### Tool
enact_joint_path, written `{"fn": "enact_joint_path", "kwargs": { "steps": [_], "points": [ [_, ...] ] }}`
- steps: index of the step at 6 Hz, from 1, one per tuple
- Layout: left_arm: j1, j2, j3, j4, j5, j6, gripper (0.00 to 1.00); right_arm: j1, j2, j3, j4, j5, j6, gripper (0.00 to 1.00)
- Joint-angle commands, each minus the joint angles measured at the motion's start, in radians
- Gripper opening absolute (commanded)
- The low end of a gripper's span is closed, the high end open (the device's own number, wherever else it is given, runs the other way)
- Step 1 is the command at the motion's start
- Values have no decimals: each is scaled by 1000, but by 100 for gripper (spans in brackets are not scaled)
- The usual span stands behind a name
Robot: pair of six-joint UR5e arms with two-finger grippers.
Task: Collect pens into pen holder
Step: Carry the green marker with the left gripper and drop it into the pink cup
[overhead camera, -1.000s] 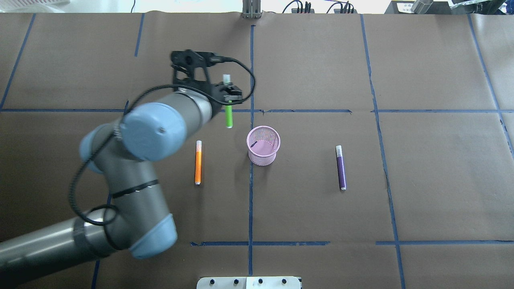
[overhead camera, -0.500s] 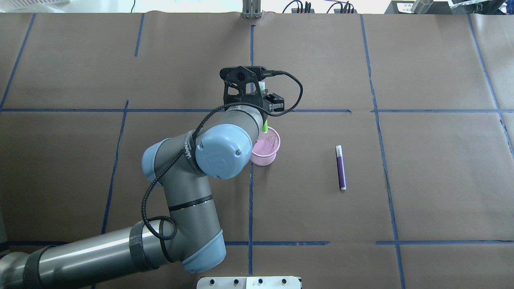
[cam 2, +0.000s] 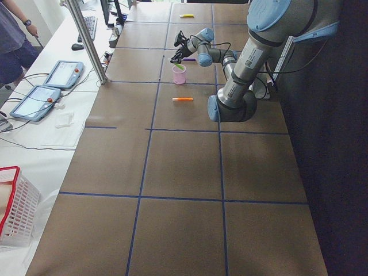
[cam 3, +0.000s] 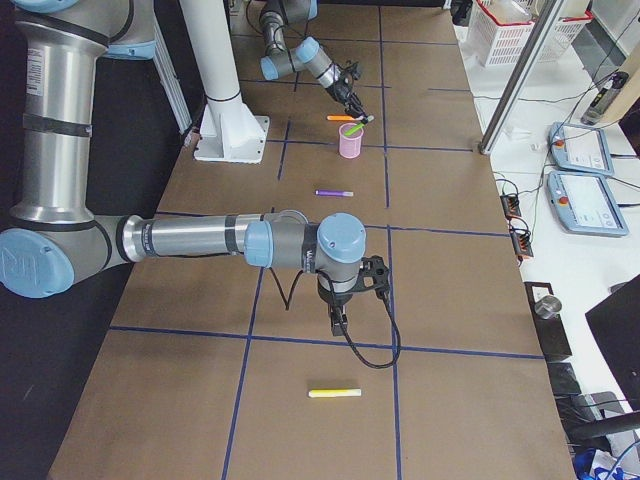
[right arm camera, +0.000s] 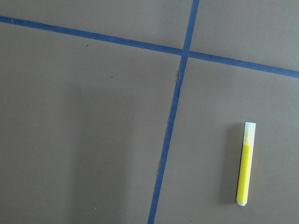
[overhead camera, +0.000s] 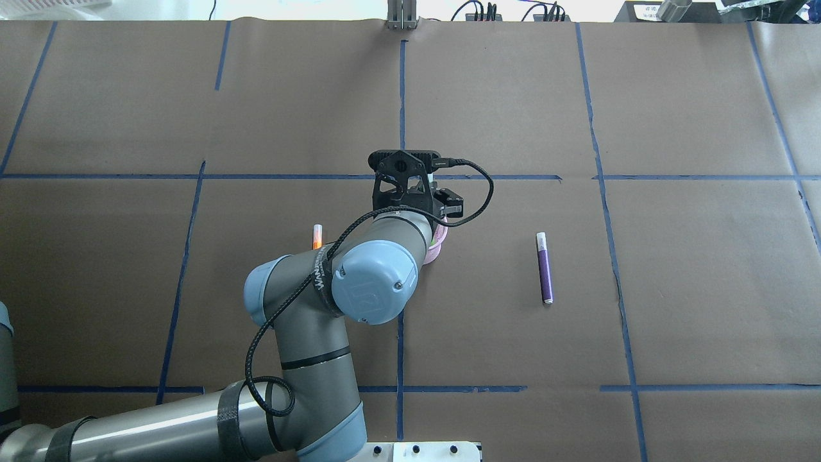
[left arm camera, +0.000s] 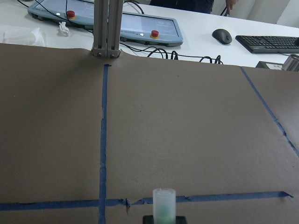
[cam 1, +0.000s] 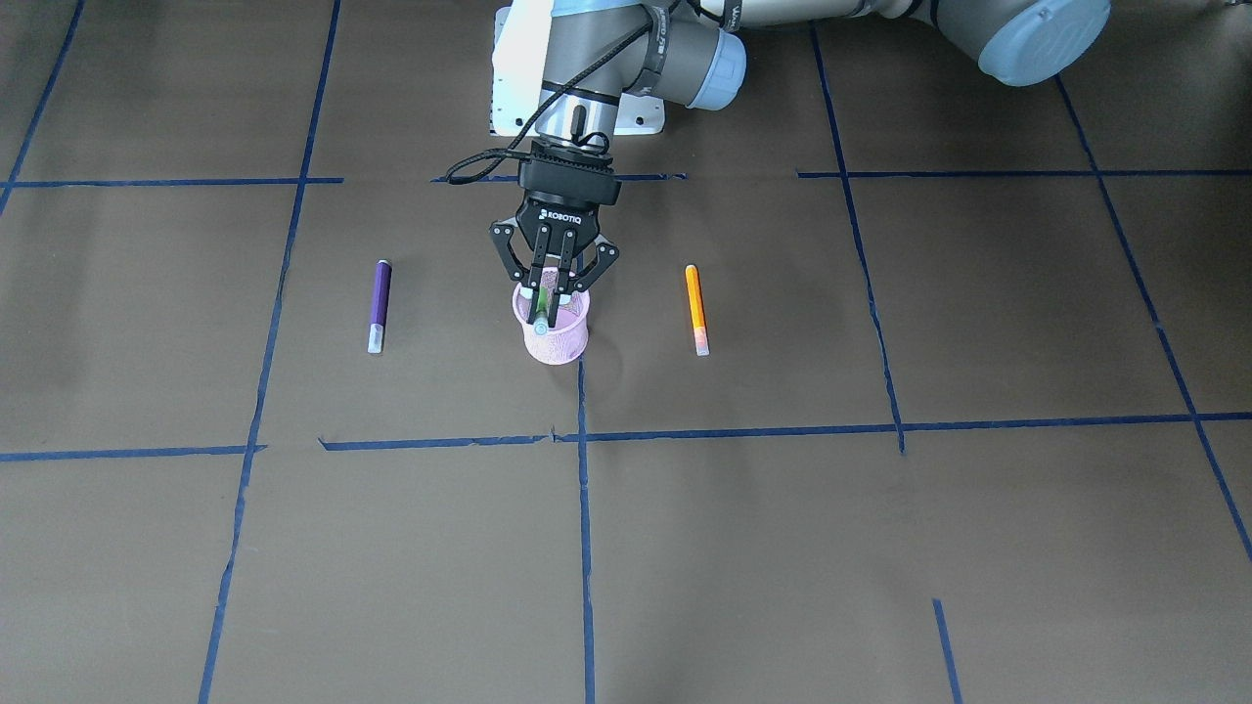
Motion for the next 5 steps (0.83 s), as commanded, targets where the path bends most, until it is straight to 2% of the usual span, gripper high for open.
{"fn": "enact_joint_path", "kwargs": {
  "steps": [1,2,3,4,5],
  "points": [
    [0,1,-11,-3,-3,7,50,0,0,0,0,0,0,100],
    [-5,3,-18,2,-9,10,99,0,2,0,0,0,0,100],
    [-11,4,-35,26,-15,19,100,0,5,0,0,0,0,100],
    [-63,6,-122,148,-170,39,100,0,5,0,0,2,0,100],
    [-154,47,-249,345,-410,43,100,0,3,-3,0,0,0,100]
  ]
}}
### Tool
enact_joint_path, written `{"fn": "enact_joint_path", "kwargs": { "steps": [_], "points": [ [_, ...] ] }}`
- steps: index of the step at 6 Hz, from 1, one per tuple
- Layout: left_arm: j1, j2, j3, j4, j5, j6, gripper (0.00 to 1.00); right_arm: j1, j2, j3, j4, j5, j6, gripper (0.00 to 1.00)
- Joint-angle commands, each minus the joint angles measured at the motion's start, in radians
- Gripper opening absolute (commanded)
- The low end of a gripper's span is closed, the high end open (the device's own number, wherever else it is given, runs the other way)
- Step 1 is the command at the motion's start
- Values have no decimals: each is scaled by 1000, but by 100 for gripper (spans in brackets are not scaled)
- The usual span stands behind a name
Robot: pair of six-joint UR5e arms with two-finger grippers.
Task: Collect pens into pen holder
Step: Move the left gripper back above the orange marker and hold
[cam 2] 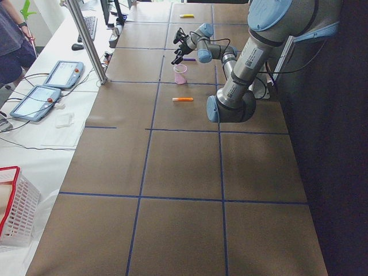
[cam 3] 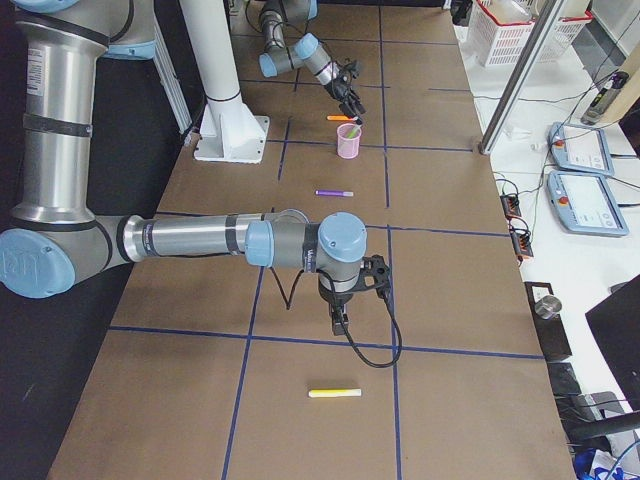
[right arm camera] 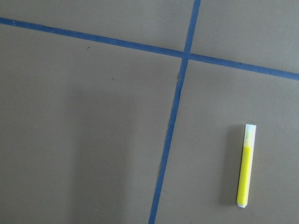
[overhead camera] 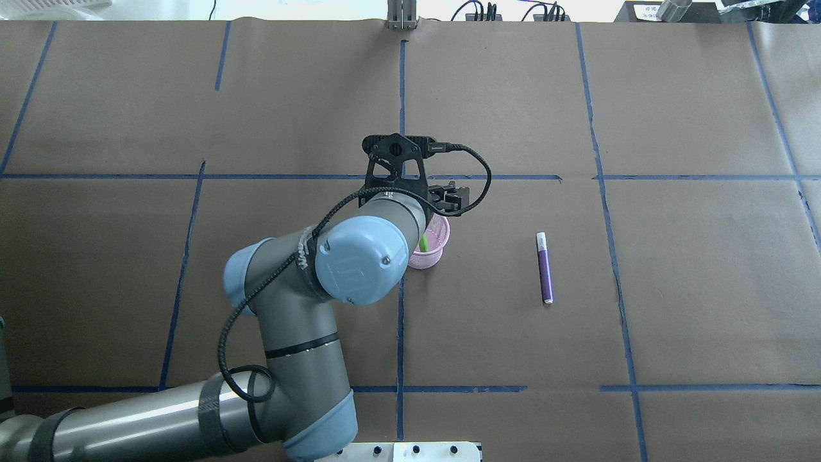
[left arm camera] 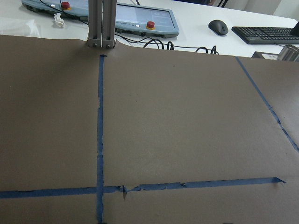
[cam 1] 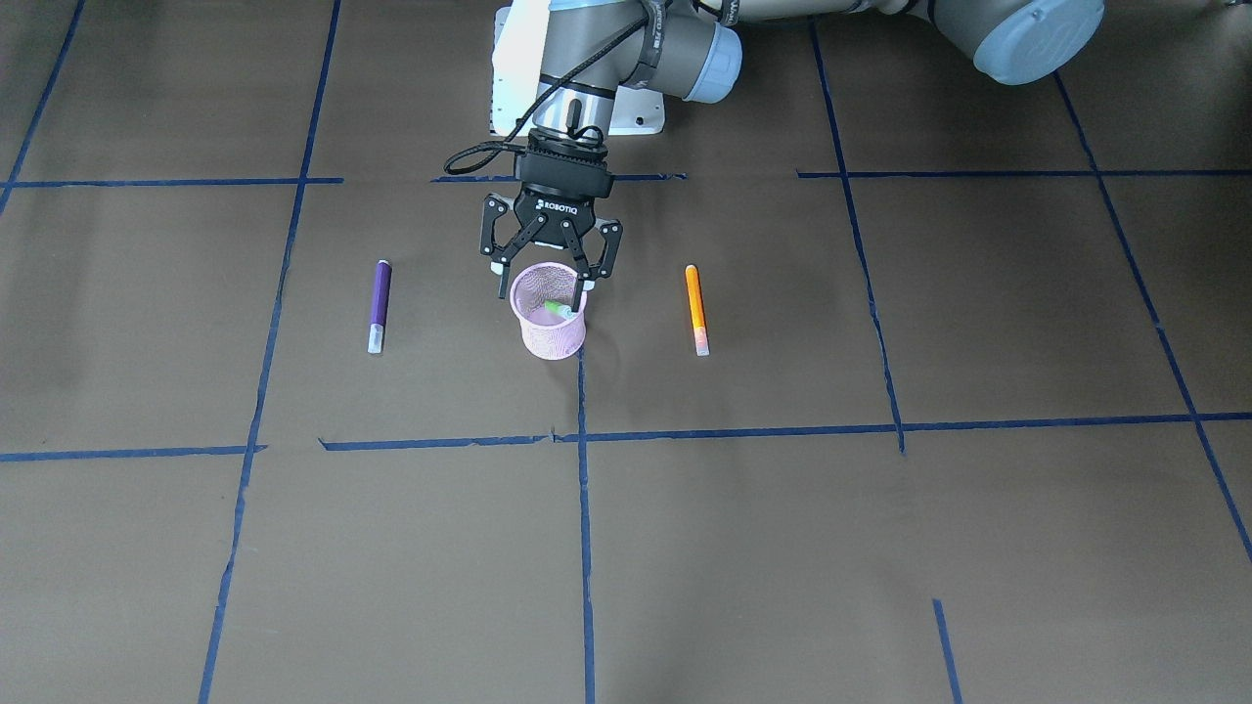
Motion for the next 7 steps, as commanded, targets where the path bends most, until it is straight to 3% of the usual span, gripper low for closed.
{"fn": "enact_joint_path", "kwargs": {
  "steps": [1,2,3,4,5,7],
  "points": [
    [-160,76,-174,295,-413,127,100,0,-1,-25,0,-1,-3,100],
    [-222,110,-191,391,-534,224,100,0,4,-83,56,-2,-5,100],
    [-262,174,-191,401,-581,384,100,0,4,-258,280,-4,20,100],
    [-299,213,-196,400,-596,503,100,-6,24,-423,522,-11,167,100],
    [-343,239,-202,395,-682,527,100,-38,51,-539,652,-59,213,99],
    [-356,248,-222,393,-712,527,100,-80,110,-643,661,-93,210,93]
  ]
}}
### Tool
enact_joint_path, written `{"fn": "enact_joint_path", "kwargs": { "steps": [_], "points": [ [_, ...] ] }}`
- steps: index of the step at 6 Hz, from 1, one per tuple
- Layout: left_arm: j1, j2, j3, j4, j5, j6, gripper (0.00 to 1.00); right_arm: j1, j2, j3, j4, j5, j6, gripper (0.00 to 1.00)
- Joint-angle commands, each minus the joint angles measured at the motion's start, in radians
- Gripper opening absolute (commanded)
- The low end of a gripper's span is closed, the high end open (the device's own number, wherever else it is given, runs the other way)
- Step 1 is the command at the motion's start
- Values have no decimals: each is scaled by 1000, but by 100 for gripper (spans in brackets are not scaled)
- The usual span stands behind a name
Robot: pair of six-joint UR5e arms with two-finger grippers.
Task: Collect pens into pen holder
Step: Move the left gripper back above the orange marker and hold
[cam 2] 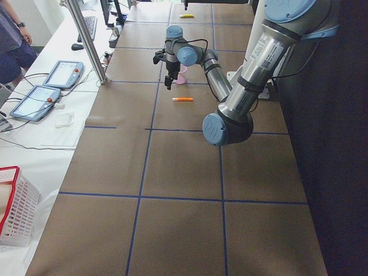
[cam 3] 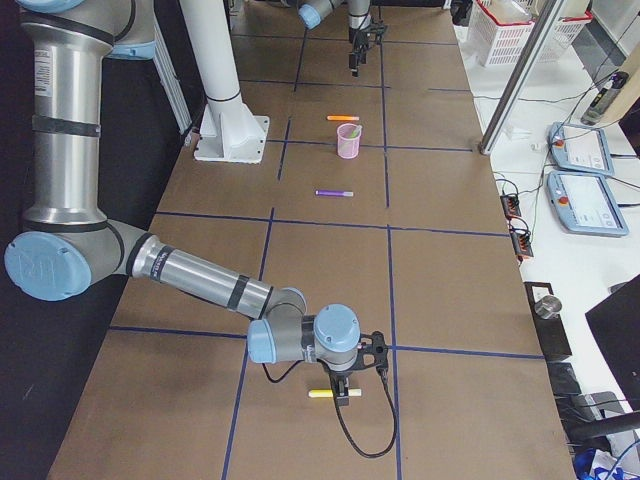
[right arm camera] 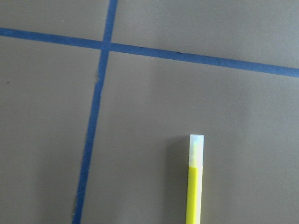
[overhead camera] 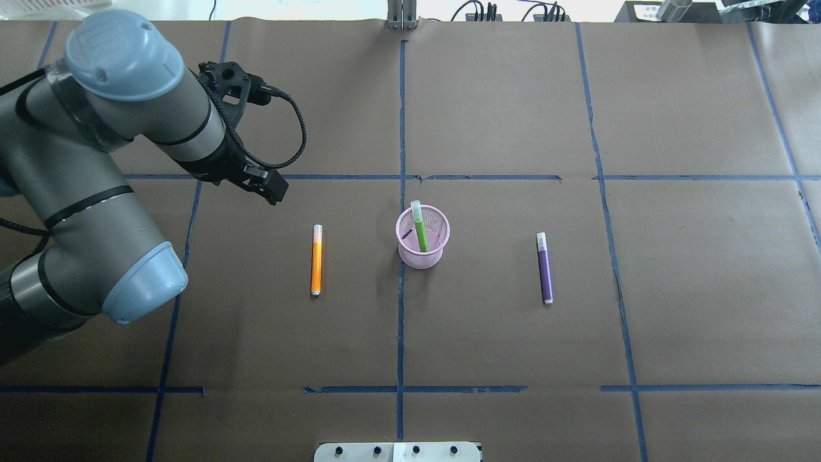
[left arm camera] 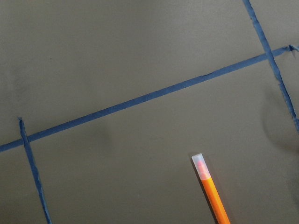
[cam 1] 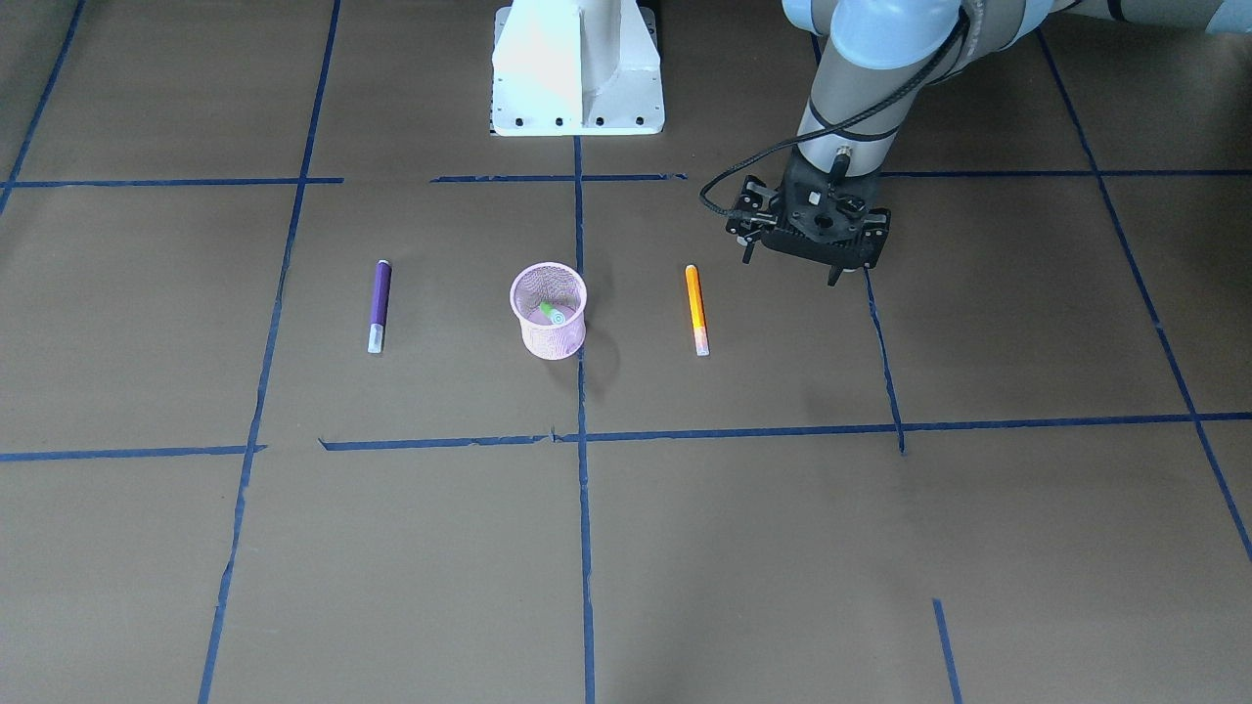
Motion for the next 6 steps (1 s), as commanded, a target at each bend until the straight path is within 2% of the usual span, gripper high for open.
{"fn": "enact_joint_path", "kwargs": {
  "steps": [1,6],
  "points": [
    [-6,5,-8,-1,-13,4,100,-35,40,-74,13,-51,5,88],
    [-6,5,-20,3,-13,3,100,-83,86,-146,10,-51,7,62]
  ]
}}
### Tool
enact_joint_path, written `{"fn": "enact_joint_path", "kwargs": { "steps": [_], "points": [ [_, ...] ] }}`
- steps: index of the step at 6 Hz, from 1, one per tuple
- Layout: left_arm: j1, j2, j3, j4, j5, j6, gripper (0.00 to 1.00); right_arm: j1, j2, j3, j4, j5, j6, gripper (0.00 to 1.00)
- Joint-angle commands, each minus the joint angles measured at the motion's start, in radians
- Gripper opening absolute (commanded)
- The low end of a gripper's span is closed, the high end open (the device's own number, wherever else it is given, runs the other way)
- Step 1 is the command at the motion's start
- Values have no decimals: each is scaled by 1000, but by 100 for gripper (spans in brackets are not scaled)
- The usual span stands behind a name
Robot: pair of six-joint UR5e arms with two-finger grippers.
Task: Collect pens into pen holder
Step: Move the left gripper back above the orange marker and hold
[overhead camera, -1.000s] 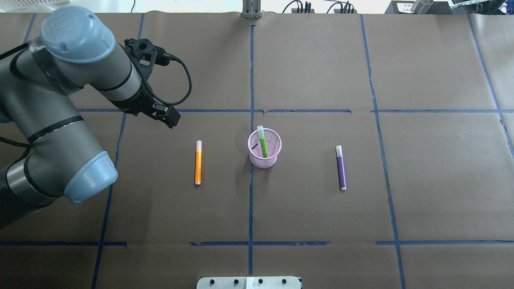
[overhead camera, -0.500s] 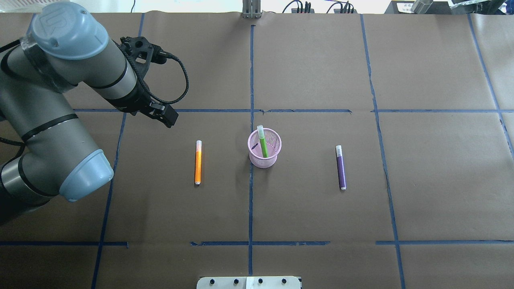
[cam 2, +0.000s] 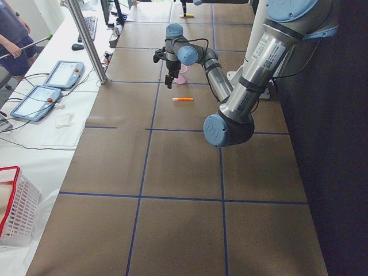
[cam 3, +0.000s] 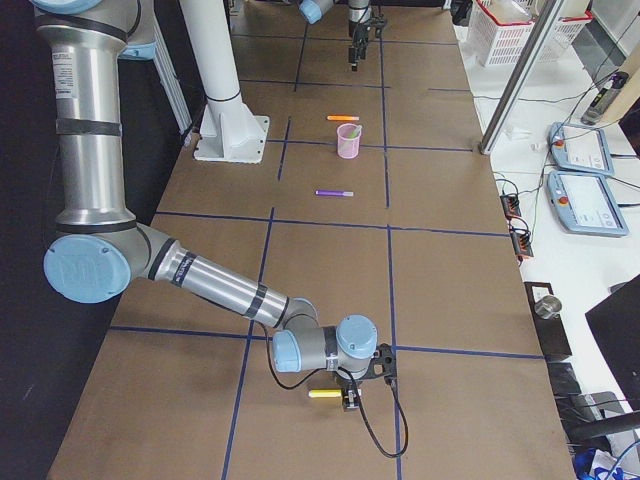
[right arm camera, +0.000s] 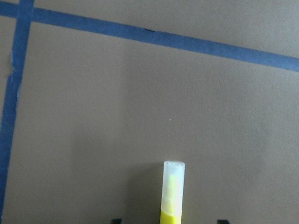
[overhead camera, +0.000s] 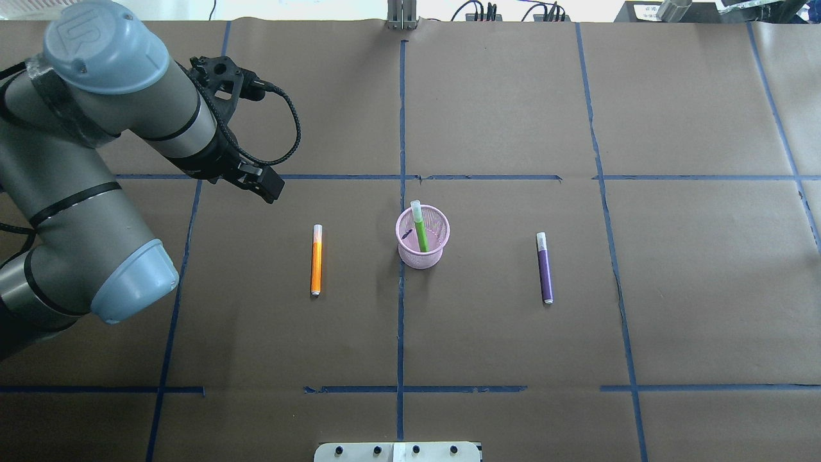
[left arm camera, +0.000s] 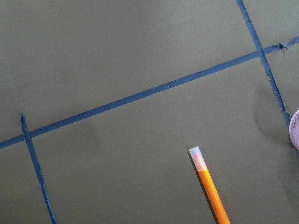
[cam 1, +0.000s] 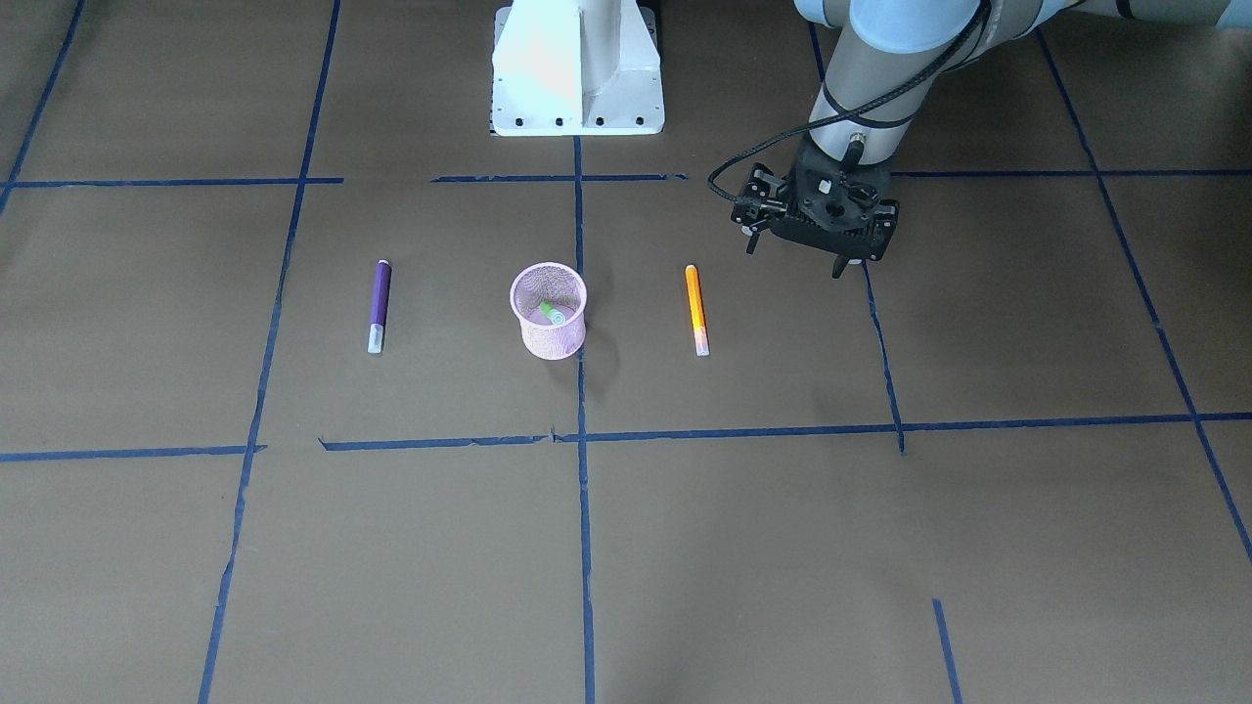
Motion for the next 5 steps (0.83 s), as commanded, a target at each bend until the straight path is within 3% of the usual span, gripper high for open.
{"fn": "enact_joint_path", "kwargs": {
  "steps": [1,3,5],
  "points": [
    [1,0,-1,0,0,0,100,-5,17,-31,0,1,0,49],
    [1,0,-6,0,0,-1,100,-11,17,-35,-2,0,-2,43],
    [1,0,-6,0,0,-1,100,-13,17,-36,-2,0,0,21]
  ]
}}
